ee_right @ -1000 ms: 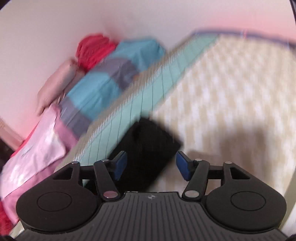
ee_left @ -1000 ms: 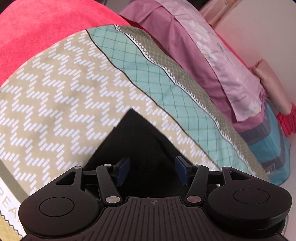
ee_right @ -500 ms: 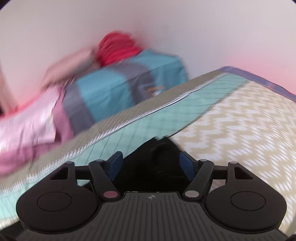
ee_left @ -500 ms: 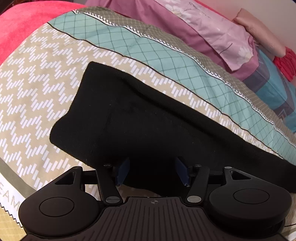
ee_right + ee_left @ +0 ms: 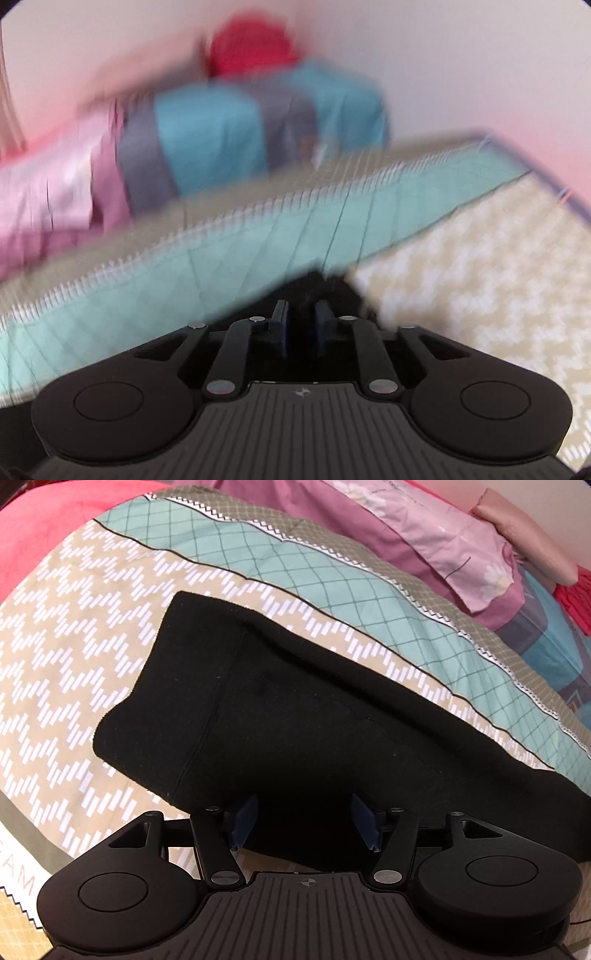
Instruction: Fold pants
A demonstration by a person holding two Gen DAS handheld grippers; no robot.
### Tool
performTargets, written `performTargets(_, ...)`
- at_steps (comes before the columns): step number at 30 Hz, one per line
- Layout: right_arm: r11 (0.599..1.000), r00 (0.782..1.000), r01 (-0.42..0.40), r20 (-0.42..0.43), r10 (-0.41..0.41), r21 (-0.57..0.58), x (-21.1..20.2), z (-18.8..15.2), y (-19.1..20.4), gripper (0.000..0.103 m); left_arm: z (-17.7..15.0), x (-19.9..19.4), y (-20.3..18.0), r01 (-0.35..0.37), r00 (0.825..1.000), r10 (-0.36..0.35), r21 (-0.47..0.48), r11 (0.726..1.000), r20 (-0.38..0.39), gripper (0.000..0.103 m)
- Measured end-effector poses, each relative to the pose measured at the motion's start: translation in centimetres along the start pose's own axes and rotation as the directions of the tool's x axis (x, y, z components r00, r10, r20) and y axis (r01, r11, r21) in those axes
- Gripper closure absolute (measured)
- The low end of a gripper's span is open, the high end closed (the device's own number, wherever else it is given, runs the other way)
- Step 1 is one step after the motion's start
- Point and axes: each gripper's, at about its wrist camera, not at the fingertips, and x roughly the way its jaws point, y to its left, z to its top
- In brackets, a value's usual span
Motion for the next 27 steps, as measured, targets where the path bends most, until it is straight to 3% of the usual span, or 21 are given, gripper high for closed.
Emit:
performTargets(2,0.987,0.991,-0.127,0.029,0.13,-0.094,-1.9,-0.5,2.2,0.047,-0.3,-0.4,0.2,0.008,1.0,-0.008,0.009,1.0,0.005,0.0)
performTargets(3,0.963,0.976,-0.216,0.004,0.22,-0.16,-2.5,-0.9,4.1,0.047,-0.4,-0.5,0.4,0.009,1.0,-0.009,0.009,1.0,0.006,0.0)
performTargets(5,0.872,0.915,-0.401,-0.083,0.394,-0.282,-3.9,-2.0,8.6,0.046,-0.7,-0.8,0.8,0.015,1.0,-0.015,-0.004,1.0,0.008,0.0)
performTargets(7,0.732,0.816,-0.574,-0.188,0.546,-0.367,-5.6,-3.6,13.6,0.044,-1.1,-1.1,1.2,0.024,1.0,-0.024,-0.021,0.999,0.012,0.0)
performTargets(9,0.568,0.693,-0.713,-0.296,0.657,-0.411,-7.3,-5.4,19.0,0.042,-1.4,-1.4,1.5,0.032,0.999,-0.031,-0.03,0.999,0.016,0.0)
performTargets(11,0.406,0.577,-0.805,-0.413,0.704,-0.433,-8.4,-7.7,24.0,0.043,-1.9,-1.8,1.7,0.03,0.999,-0.03,-0.031,0.999,0.018,0.0)
performTargets(12,0.327,0.543,-0.822,-0.466,0.699,-0.467,-9.1,-9.0,26.5,0.047,-2.1,-2.0,1.9,0.024,1.0,-0.023,-0.032,0.999,0.017,0.0)
performTargets(13,0.266,0.535,-0.818,-0.504,0.678,-0.511,-9.2,-10.3,28.5,0.053,-2.4,-2.2,2.1,0.017,1.0,-0.017,-0.034,0.999,0.016,0.0)
performTargets(14,0.234,0.562,-0.793,-0.528,0.637,-0.562,-8.9,-11.6,30.5,0.084,-2.7,-2.4,2.4,0.014,1.0,-0.014,-0.038,0.999,0.016,0.0)
performTargets(15,0.254,0.629,-0.742,-0.514,0.584,-0.62,-7.6,-12.4,31.8,0.096,-3.1,-2.6,2.8,0.013,1.0,-0.013,-0.044,0.999,0.017,0.0)
performTargets(16,0.31,0.682,-0.705,-0.491,0.542,-0.638,-6.3,-12.3,33.0,0.094,-3.4,-2.8,3.2,0.013,1.0,-0.013,-0.051,0.999,0.018,0.0)
performTargets(17,0.364,0.674,-0.727,-0.504,0.54,-0.582,-5.2,-11.3,33.5,0.093,-3.8,-3.1,3.7,0.012,1.0,-0.011,-0.057,0.998,0.019,0.0)
performTargets(18,0.396,0.638,-0.765,-0.517,0.571,-0.507,-4.9,-10.2,33.2,0.09,-4.1,-3.3,4.0,0.008,1.0,-0.007,-0.06,0.998,0.023,0.0)
performTargets(19,0.388,0.605,-0.791,-0.507,0.614,-0.474,-5.2,-9.4,33.2,0.089,-4.6,-3.6,4.5,0.004,1.0,-0.002,-0.06,0.998,0.029,0.0)
performTargets(20,0.344,0.572,-0.809,-0.501,0.65,-0.478,-6.0,-9.1,33.4,0.079,-5.0,-3.8,4.9,0.0,0.999,0.002,-0.062,0.998,0.035,0.0)
performTargets(21,0.284,0.538,-0.824,-0.517,0.666,-0.491,-6.9,-9.2,34.5,0.056,-5.4,-3.9,5.3,-0.003,0.999,0.005,-0.067,0.998,0.037,0.0)
performTargets(23,0.177,0.48,-0.842,-0.558,0.677,-0.51,-8.2,-10.1,37.4,0.038,-6.0,-3.9,6.2,-0.003,0.999,0.006,-0.093,0.996,0.034,0.0)
performTargets(25,0.1,0.46,-0.828,-0.566,0.684,-0.552,-10.2,-11.6,40.5,0.038,-6.4,-3.8,6.8,0.001,0.999,0.003,-0.124,0.992,0.032,0.0)
performTargets(27,0.051,0.439,-0.817,-0.562,0.701,-0.575,-11.7,-13.0,43.4,0.038,-6.6,-3.9,7.3,0.005,0.999,0.0,-0.146,0.989,0.036,0.0)
